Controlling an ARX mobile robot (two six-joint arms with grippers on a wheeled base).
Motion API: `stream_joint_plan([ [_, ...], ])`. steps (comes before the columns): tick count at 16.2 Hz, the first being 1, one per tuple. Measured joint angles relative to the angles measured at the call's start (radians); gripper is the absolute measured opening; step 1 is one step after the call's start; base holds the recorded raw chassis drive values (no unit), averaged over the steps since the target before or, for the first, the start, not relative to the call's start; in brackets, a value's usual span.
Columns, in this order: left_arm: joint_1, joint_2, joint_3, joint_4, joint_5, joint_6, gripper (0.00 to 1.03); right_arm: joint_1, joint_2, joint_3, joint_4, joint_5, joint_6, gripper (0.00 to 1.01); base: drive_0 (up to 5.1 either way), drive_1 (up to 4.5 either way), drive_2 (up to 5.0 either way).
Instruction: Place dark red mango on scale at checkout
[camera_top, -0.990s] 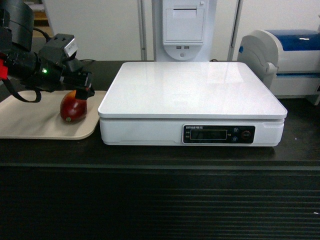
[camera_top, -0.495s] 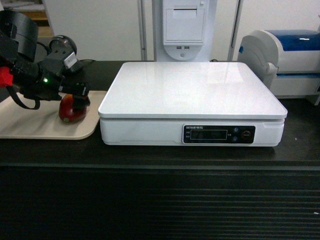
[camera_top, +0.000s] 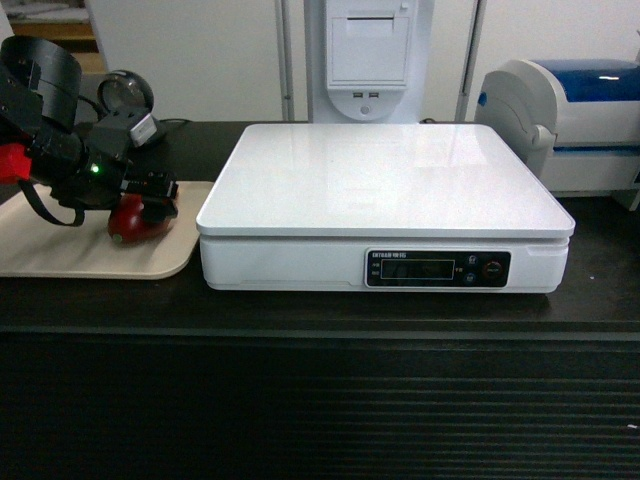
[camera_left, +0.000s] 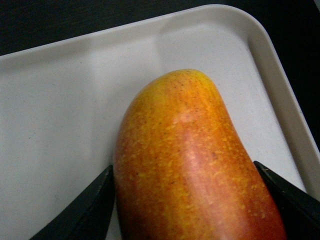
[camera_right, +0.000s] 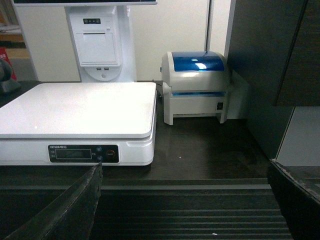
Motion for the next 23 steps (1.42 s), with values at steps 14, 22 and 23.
stream_joint_plan([
  [14,-0.25,-0.434,-0.165,0.071,0.035,-0.092,0.63,0.0,0.0,0.0,0.0,0.0,0.0,0.98,0.0,0.0,0.0],
  [22,-0.489,-0.242,0.004,-0.03,0.01,-0.264,0.63,0.0,0.0,0.0,0.0,0.0,0.0,0.98,0.0,0.0,0.0],
  [23,-0.49,-0.188,0.073,-0.063,0.002,-0.321,0.63,0.0,0.0,0.0,0.0,0.0,0.0,0.98,0.0,0.0,0.0],
])
